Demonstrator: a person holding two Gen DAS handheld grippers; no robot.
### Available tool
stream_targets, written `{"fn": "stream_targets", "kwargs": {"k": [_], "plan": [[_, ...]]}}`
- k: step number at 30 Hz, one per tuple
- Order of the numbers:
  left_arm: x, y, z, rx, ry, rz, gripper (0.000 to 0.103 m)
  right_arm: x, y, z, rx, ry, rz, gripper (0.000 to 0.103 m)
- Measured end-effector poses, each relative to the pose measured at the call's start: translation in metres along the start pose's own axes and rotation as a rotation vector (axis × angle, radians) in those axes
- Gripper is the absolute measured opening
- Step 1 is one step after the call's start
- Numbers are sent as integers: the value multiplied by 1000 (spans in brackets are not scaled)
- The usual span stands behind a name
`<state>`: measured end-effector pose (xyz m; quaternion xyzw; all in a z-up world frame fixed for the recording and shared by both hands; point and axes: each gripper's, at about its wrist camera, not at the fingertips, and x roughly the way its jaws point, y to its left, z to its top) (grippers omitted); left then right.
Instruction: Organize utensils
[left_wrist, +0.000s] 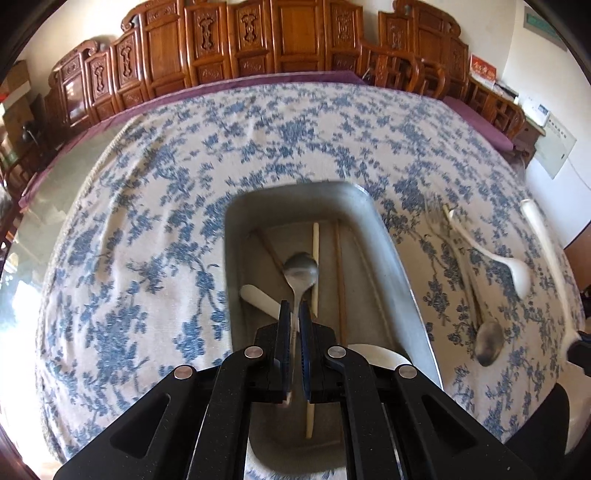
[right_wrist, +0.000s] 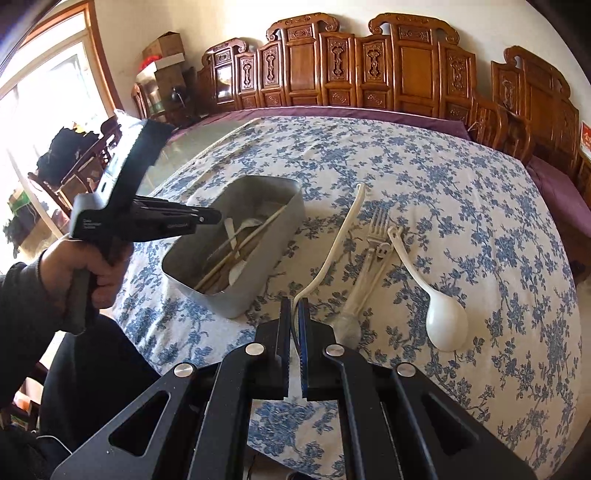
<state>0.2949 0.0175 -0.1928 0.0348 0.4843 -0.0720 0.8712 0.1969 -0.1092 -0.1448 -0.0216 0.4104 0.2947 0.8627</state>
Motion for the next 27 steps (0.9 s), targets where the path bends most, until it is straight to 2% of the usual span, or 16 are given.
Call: {"fn": "stream_targets", "kwargs": {"k": [13, 27], "plan": [[-71, 44, -11, -18, -107, 17, 4, 24, 48, 33, -51, 6, 13, 5], [-91, 80, -32, -56, -133, 16, 4, 76, 70, 64, -33, 56, 35, 5]]}}
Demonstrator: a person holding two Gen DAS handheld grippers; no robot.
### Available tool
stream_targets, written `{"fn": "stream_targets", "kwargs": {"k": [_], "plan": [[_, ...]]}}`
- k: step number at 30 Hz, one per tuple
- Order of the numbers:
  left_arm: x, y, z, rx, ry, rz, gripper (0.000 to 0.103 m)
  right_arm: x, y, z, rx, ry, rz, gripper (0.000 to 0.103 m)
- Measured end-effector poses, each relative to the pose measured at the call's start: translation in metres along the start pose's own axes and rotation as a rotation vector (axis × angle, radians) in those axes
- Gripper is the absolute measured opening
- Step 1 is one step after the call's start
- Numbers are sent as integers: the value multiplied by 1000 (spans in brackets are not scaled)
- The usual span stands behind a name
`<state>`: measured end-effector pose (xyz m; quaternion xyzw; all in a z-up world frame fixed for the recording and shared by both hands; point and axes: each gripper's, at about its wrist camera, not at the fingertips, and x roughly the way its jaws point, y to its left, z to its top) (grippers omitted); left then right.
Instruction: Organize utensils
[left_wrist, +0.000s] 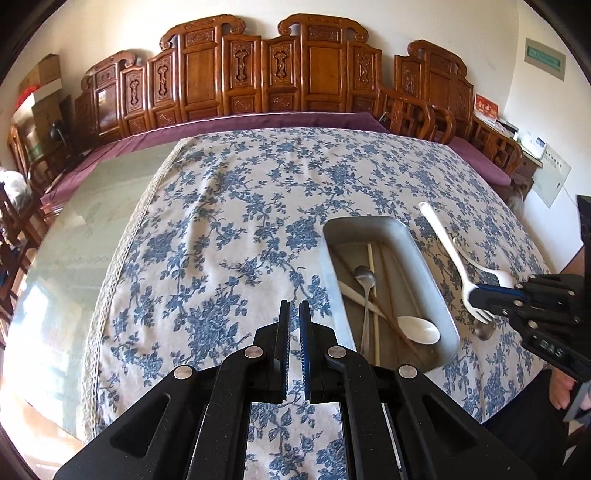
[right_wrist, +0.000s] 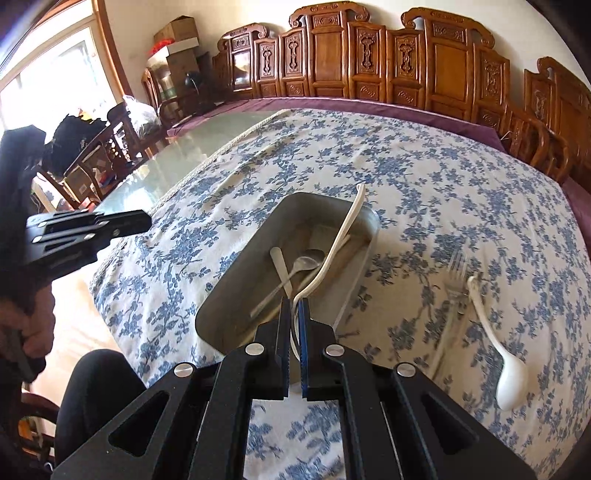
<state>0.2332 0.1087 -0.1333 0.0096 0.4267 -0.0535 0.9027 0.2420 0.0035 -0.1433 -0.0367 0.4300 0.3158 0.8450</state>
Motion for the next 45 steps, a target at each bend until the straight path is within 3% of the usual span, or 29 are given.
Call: {"fn": "stream_targets", "kwargs": {"k": [10, 16, 28, 36, 41, 45], "plan": [[9, 15, -17, -41, 13, -7, 4, 53, 20, 12, -19, 70, 6, 5], [16, 14, -21, -45, 30, -11, 4, 75, 29, 15, 15, 90, 56, 5], [19, 6, -23, -29, 32, -15, 4, 85, 12, 15, 84, 88, 80, 8], [14, -5, -22, -11, 22, -29, 4, 62, 5, 13, 46, 39, 73, 9], [10, -23, -20, 14, 12, -43, 15, 27, -15, 2, -22, 0, 24, 9], [11, -45, -19, 41, 15, -63, 22, -2, -55, -10, -39, -23, -43, 8]]}}
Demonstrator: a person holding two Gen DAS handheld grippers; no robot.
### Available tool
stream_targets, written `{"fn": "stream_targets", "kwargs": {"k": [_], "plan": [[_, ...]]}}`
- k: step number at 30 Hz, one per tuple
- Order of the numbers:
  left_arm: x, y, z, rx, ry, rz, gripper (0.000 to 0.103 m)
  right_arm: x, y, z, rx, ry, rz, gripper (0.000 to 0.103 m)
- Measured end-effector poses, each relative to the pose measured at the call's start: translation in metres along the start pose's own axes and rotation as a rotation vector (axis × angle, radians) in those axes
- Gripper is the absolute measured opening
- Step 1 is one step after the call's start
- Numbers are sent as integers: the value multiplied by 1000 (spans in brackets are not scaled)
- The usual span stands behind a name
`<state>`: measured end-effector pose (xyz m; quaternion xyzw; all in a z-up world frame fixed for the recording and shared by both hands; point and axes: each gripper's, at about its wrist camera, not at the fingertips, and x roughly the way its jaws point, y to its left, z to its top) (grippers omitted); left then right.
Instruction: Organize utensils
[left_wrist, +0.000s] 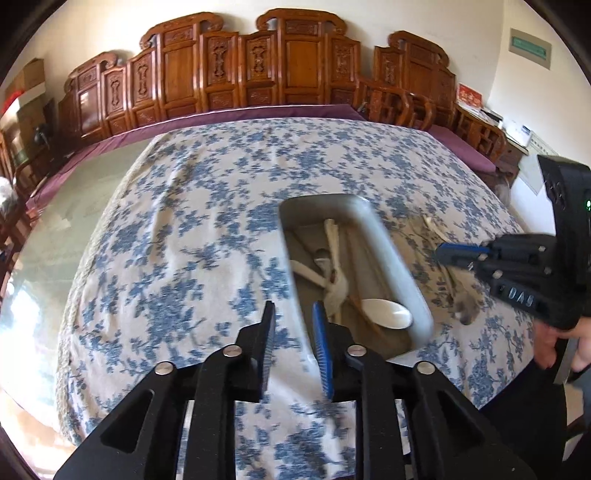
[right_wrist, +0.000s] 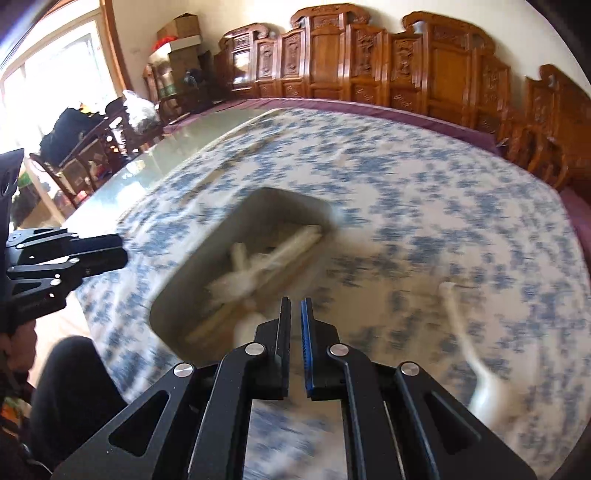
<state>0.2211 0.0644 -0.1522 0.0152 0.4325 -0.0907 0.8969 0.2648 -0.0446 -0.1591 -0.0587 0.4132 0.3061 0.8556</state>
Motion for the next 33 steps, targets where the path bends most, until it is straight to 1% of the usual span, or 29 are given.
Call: {"fn": "stream_targets", "kwargs": {"k": [3, 5, 10, 11, 12, 13, 15, 18, 23, 26, 33], "plan": [[5, -19, 3, 17, 5, -20, 24, -15, -37, -6, 36, -8, -47, 9], [9, -30, 5, 23, 6, -34, 31, -23, -57, -10, 58, -10, -67, 9], [15, -57, 9, 24, 6, -70, 38, -35, -106, -22, 104, -5, -122, 9], [17, -62, 9, 26, 7, -74, 39, -36, -113, -24, 111, -1, -131, 11], [19, -68, 10, 29, 9, -78, 39, -36, -122, -28, 118, 4, -136, 19], [21, -74, 10, 32, 12, -87, 39, -34, -126, -31, 121, 9, -141, 23], [24, -85, 11, 38, 16, -98, 39, -29, -138, -38, 126, 34, -150, 23], [29, -101, 12, 44, 24, -116, 40, -18, -149, -47, 134, 64, -157, 23], [37, -119, 9, 54, 40, -128, 40, 0, -160, -54, 145, 87, -165, 23], [41, -127, 8, 60, 50, -133, 40, 9, -164, -52, 150, 94, -148, 23], [45, -141, 2, 80, 71, -137, 40, 29, -166, -51, 140, 153, -106, 24]]}}
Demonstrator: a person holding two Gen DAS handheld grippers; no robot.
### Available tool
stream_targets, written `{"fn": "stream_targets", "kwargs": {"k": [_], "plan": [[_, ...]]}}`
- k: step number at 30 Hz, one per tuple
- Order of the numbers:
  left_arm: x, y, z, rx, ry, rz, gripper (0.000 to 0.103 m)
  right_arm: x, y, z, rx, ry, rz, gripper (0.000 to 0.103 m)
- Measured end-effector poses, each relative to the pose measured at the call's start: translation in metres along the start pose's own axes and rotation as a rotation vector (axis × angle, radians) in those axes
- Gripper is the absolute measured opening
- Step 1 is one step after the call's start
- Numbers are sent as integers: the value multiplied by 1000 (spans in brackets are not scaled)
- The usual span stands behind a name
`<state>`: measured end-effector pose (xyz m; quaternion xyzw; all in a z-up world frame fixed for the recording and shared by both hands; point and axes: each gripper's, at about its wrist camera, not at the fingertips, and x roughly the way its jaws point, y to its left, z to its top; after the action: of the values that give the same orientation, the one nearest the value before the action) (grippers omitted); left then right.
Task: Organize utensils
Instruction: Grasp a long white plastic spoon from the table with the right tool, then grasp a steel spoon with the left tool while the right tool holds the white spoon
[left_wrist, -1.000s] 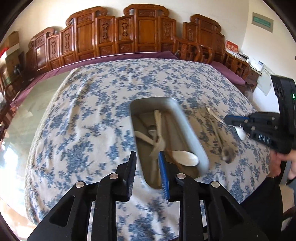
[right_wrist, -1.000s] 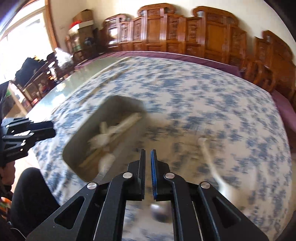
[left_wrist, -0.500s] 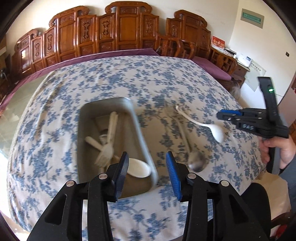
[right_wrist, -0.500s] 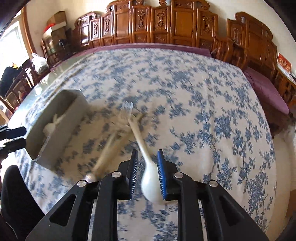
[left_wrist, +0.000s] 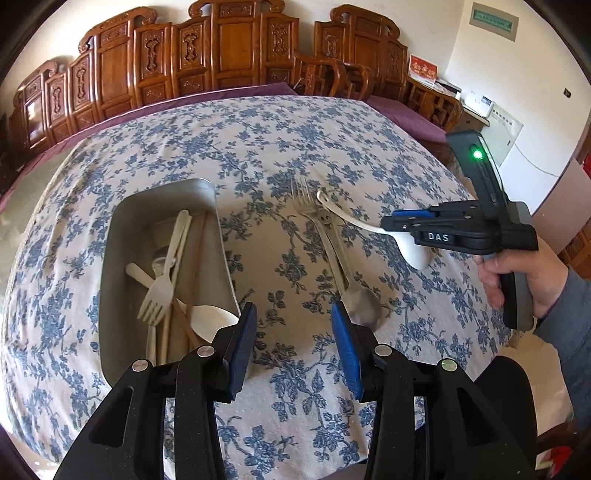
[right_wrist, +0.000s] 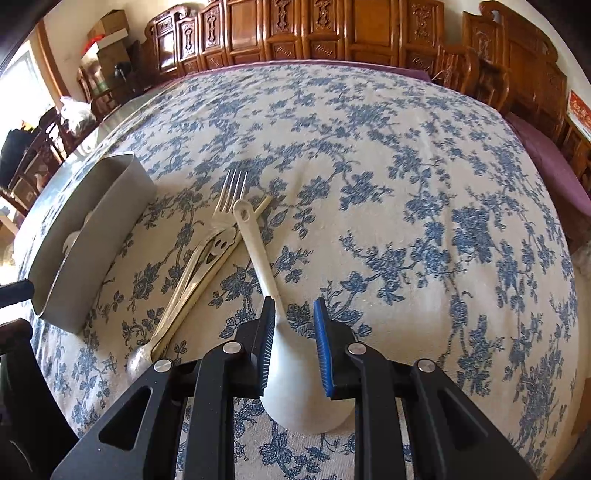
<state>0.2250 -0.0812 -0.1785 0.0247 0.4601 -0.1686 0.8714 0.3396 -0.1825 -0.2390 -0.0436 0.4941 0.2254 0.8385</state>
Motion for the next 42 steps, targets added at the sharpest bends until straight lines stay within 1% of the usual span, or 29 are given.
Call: {"fn": "stream_targets", "kwargs": {"k": [4, 8, 11, 13, 16, 18, 21, 26, 30, 31, 33, 35, 36, 38, 40, 42], "plan": [[3, -4, -2, 7, 8, -1, 40, 5, 8, -3, -53, 40, -16, 27], [4, -8, -2, 17, 13, -3, 40, 7, 15, -11, -117, 91, -44, 28], [5, -12, -2, 22, 14, -5, 40, 4, 16, -14, -124, 106, -48, 23], [7, -15, -2, 25, 16, -6, 40, 2, 16, -16, -127, 116, -52, 13], [9, -19, -2, 34, 20, -7, 40, -2, 17, -23, -135, 127, -61, 11], [12, -22, -1, 37, 23, -9, 40, -8, 16, -31, -133, 115, -88, 11], [15, -26, 0, 39, 26, -13, 40, -18, 9, -41, -104, 93, -78, 11], [27, -33, 5, 47, 41, -34, 40, -36, -7, -60, -55, 55, -90, 11], [44, -41, 13, 44, 77, -57, 39, -40, -23, -72, -5, 44, -94, 11], [49, -43, 15, 45, 87, -63, 38, -38, -26, -75, 3, 46, -93, 11], [56, -47, 19, 52, 100, -63, 32, -38, -29, -79, 6, 42, -82, 11], [66, -53, 25, 60, 116, -63, 24, -38, -32, -79, 23, 42, -69, 11], [69, -54, 27, 59, 123, -65, 22, -38, -33, -80, 30, 40, -64, 11], [80, -56, 31, 52, 143, -65, 15, -38, -34, -81, 45, 31, -58, 11], [90, -57, 34, 43, 163, -64, 12, -38, -36, -81, 62, 28, -49, 11], [97, -58, 35, 41, 172, -48, 12, -38, -37, -81, 65, 27, -42, 11]]}}
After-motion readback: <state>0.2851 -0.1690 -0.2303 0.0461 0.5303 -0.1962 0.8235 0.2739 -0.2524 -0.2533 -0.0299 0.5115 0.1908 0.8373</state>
